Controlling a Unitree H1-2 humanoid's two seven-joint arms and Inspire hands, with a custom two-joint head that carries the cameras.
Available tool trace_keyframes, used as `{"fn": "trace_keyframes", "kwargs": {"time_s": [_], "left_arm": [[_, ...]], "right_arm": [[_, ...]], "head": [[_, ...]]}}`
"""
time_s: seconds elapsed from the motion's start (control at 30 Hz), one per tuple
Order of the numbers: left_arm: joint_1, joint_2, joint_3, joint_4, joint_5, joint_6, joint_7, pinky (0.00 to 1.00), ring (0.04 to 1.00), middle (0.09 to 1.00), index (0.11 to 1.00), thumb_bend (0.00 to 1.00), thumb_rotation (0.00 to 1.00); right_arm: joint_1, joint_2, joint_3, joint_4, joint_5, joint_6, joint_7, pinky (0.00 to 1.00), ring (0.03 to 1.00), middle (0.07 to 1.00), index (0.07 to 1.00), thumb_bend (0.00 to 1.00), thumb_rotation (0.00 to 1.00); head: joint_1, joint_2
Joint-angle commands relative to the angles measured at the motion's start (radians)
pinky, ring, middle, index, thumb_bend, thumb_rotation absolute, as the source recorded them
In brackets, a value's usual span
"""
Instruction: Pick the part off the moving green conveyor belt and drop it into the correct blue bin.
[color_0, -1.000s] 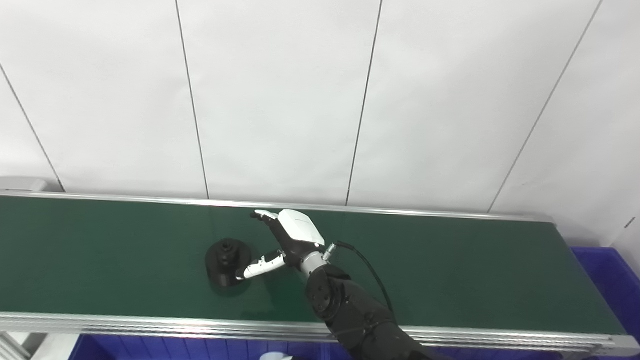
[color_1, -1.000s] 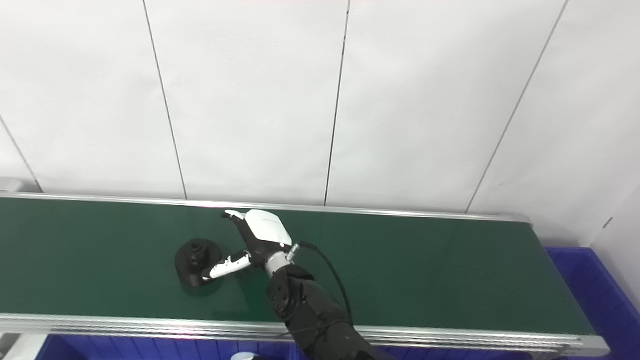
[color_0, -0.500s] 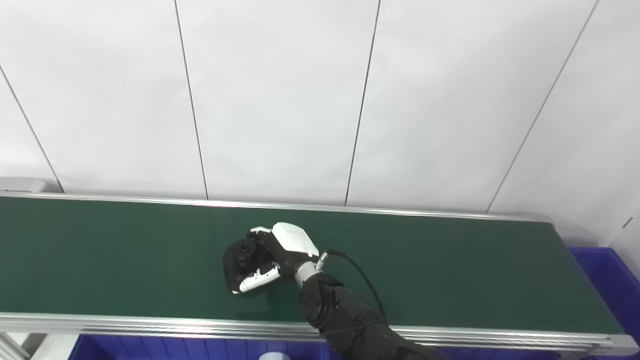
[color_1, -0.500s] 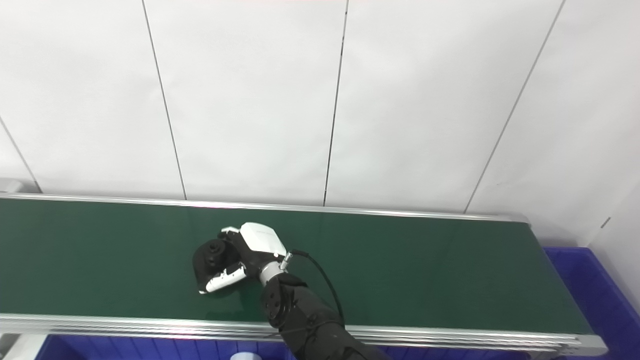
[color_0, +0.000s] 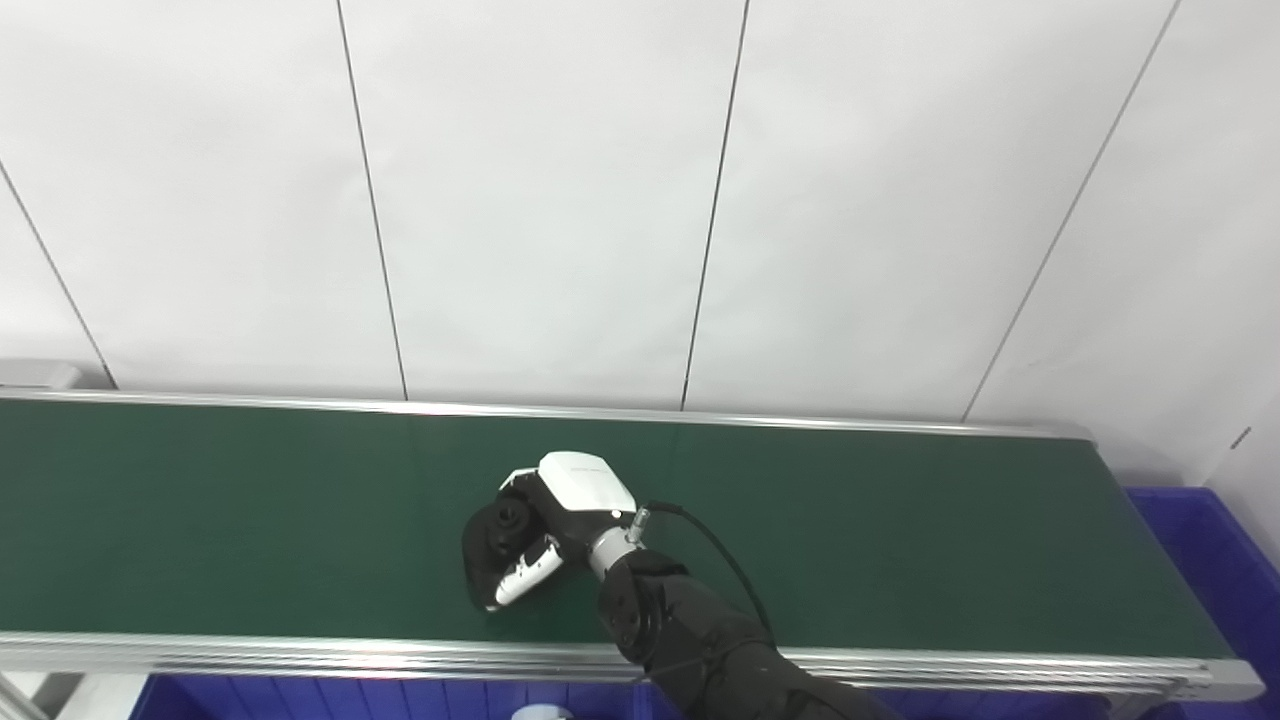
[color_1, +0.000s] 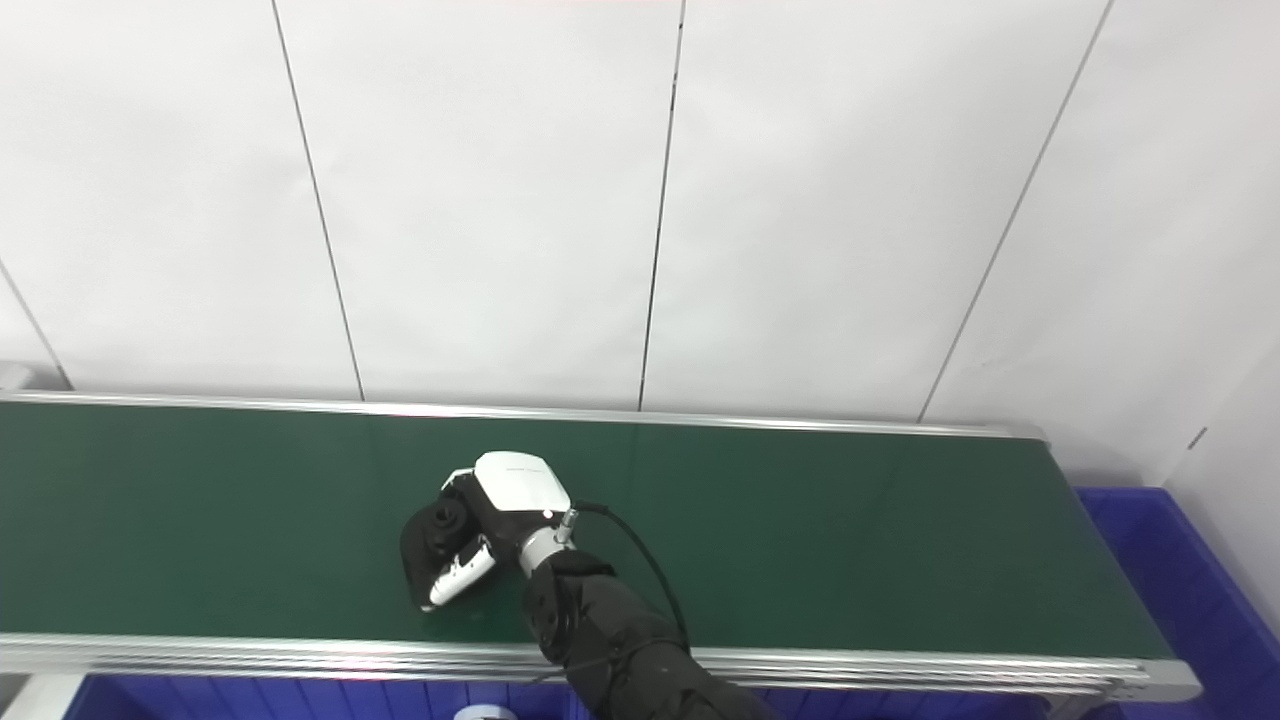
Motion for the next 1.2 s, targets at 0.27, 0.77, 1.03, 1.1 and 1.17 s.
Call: {"fn": "trace_keyframes", "kwargs": {"time_s": [0.27,0.77,1.03,1.1,1.17], "left_arm": [[0.0,-0.024,0.063,-0.059,-0.068,-0.033,-0.064,0.83,0.902,0.944,0.914,0.5,0.53],[-0.008,-0.068,0.133,-0.039,-0.077,-0.033,-0.135,0.83,0.905,0.939,0.912,0.5,0.55],[-0.016,-0.083,0.15,-0.022,-0.085,-0.033,-0.171,0.84,0.91,0.943,0.916,0.5,0.54],[-0.018,-0.085,0.152,-0.018,-0.083,-0.033,-0.177,0.84,0.909,0.943,0.916,0.5,0.55],[-0.021,-0.088,0.153,-0.015,-0.081,-0.033,-0.181,0.84,0.909,0.943,0.914,0.5,0.56]], "right_arm": [[0.028,0.029,0.074,0.014,-0.045,0.062,0.001,0.51,0.58,0.622,0.609,0.79,0.0],[0.064,-0.018,0.036,-0.011,0.011,-0.035,-0.086,0.37,0.423,0.506,0.516,0.52,0.0],[0.073,-0.086,-0.017,-0.047,0.058,-0.068,-0.083,0.42,0.444,0.523,0.487,0.52,0.0],[0.079,-0.105,-0.028,-0.066,0.065,-0.073,-0.091,0.4,0.435,0.518,0.499,0.52,0.0],[0.088,-0.123,-0.038,-0.091,0.071,-0.08,-0.101,0.39,0.429,0.519,0.503,0.52,0.0]], "head": [[-0.01,0.005],[-0.034,0.003],[-0.059,0.002],[-0.065,0.003],[-0.07,0.004]]}}
